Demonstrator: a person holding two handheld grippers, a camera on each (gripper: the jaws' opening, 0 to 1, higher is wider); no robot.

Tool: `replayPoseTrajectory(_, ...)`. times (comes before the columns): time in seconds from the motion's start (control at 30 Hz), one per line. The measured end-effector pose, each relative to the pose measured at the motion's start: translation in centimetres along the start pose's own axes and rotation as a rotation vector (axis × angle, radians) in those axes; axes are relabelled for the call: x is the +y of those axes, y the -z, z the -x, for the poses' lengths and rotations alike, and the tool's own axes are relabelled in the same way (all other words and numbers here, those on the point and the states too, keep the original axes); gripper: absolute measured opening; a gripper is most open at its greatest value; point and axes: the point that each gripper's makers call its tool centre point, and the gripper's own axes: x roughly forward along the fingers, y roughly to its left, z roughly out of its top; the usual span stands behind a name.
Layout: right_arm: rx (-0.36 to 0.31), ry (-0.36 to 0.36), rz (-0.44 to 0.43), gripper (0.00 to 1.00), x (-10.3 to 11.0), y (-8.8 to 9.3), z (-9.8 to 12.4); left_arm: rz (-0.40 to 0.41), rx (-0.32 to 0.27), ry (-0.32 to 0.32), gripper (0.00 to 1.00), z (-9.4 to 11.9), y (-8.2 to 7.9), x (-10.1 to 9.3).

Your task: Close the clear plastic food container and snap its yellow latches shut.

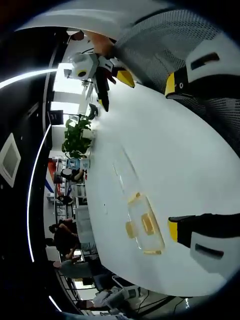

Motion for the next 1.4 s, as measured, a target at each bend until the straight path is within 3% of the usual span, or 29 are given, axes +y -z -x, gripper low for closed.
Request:
replayPoseTrajectory(1.0, -0.001, 0.004, 0.002, 0.95, -0.12, -0.12, -0.02, -0.007, 0.004, -0.002, 0.95, -0.04, -0.06, 0.11)
replayPoseTrajectory(1.4, 0.023, -0.002, 0.036, 0.95, -0.20, -0.03, -0.05, -0.055, 0.013, -0.016, 0.95, 0.15, -0.71, 0.83)
